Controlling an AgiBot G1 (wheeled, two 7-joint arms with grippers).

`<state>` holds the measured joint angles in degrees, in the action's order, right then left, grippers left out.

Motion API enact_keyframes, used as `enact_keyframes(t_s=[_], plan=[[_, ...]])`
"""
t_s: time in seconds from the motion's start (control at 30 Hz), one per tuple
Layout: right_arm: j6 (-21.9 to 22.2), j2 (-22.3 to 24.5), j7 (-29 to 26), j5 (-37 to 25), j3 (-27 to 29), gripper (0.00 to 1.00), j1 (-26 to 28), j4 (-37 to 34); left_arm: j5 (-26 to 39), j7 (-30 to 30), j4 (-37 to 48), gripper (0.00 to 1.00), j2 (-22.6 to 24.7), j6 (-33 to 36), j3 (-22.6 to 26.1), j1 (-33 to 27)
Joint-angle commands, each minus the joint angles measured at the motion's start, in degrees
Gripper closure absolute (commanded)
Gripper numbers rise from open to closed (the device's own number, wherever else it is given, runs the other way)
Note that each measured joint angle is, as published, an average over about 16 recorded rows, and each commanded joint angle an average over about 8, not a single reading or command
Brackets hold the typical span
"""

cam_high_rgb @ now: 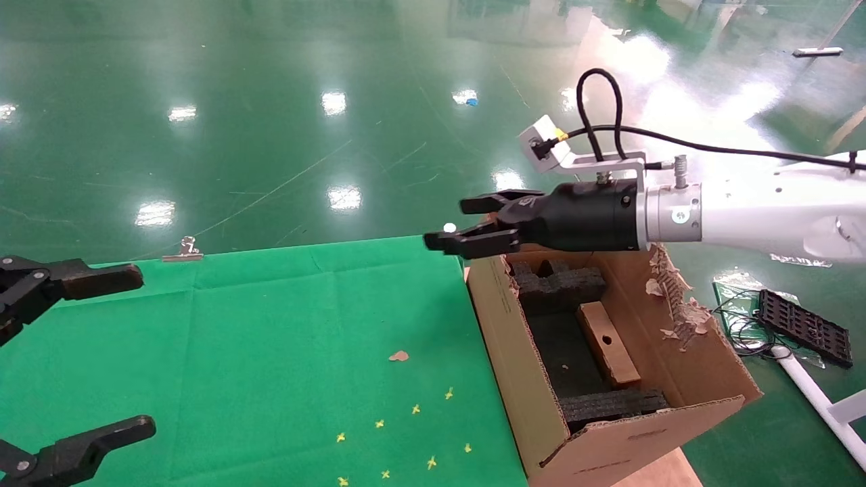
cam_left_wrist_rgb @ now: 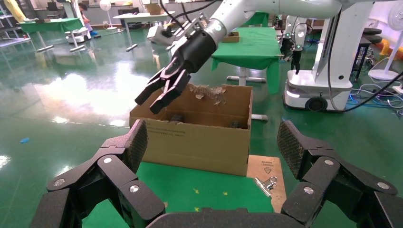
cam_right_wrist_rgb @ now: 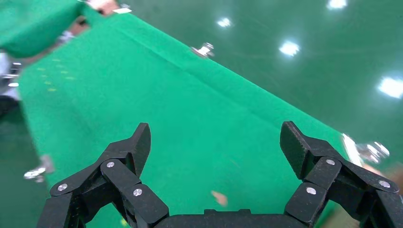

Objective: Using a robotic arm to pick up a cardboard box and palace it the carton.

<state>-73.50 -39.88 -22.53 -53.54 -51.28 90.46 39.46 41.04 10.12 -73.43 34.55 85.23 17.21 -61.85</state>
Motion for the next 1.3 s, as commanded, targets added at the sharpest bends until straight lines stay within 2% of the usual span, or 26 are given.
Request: enact_keyframes(t_s=[0.03, 0.97, 1.17, 1.3], plan=[[-0.81, 0.32, 0.78, 0.78, 2.34, 0.00, -1.92, 2.26, 0.00, 0.00, 0.00, 0.00, 0.00, 0.00, 0.01, 0.00], [-11.91, 4.73, 11.48, 11.42, 34.42, 0.00, -28.21, 33.31, -0.06, -0.04, 0.00, 0.00, -0.04, -0.04, 0.08, -0.01], [-12.91, 5.11, 12.23, 12.47, 37.25, 0.00, -30.51, 35.99, -0.07, -0.06, 0.02, 0.00, -0.05, -0.05, 0.08, 0.00], [-12.77, 5.09, 12.09, 12.38, 36.84, 0.00, -30.19, 35.56, -0.07, -0.06, 0.02, 0.00, -0.05, -0.06, 0.08, -0.01]])
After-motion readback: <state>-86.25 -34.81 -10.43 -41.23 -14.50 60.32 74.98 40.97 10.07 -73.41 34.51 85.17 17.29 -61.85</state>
